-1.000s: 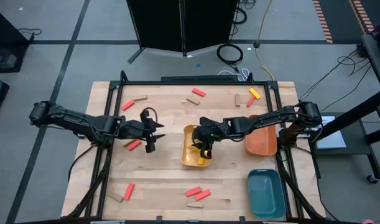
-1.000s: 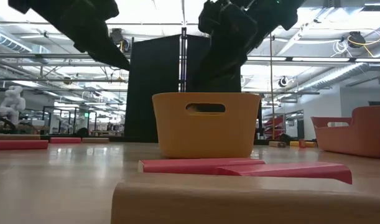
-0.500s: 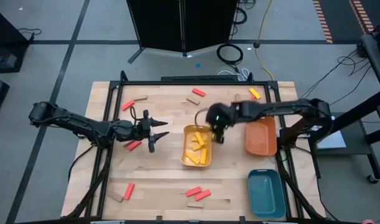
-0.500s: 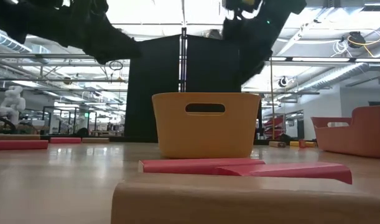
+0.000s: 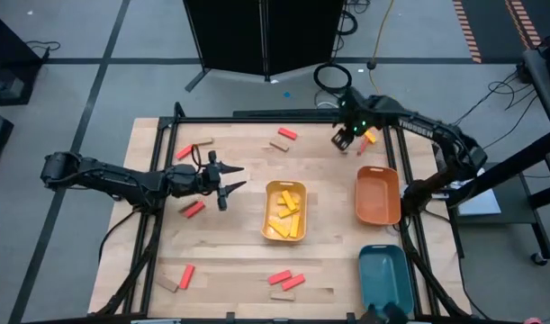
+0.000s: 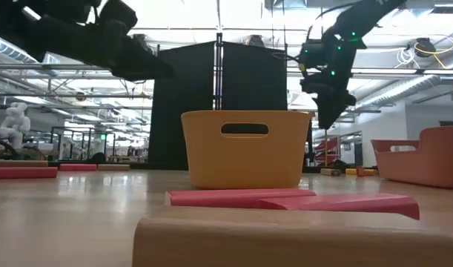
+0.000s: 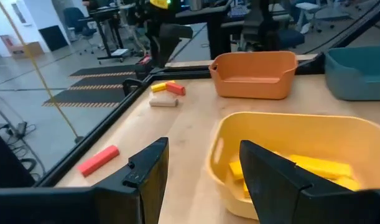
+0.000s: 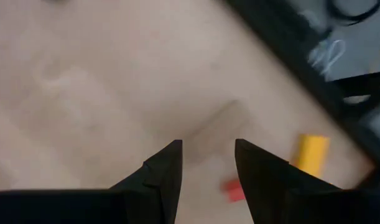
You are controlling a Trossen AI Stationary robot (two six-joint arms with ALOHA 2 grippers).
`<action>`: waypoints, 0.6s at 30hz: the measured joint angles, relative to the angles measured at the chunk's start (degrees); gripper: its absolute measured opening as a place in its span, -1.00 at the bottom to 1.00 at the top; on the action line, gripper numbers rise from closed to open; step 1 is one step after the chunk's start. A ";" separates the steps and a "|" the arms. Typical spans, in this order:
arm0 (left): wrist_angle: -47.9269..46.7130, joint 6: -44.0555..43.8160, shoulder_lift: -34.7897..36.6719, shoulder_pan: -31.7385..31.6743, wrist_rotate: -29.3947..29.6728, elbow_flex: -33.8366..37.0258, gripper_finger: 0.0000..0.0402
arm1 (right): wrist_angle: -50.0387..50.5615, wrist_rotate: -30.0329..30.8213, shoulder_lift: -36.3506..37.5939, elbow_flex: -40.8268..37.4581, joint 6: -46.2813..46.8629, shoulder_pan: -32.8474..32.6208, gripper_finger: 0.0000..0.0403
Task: Sort blocks
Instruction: Put the yellow wooden block into the yellow bin
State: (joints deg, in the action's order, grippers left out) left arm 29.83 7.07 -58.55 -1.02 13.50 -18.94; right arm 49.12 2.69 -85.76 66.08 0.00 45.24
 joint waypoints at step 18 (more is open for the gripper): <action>15.71 -0.56 -5.46 -6.84 -17.42 -0.07 -0.03 | 16.45 4.83 -24.50 19.06 -6.97 17.10 -0.30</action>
State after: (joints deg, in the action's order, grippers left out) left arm 45.54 6.51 -64.01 -7.86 -3.92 -19.00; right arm 65.57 7.52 -110.26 85.15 -6.97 62.35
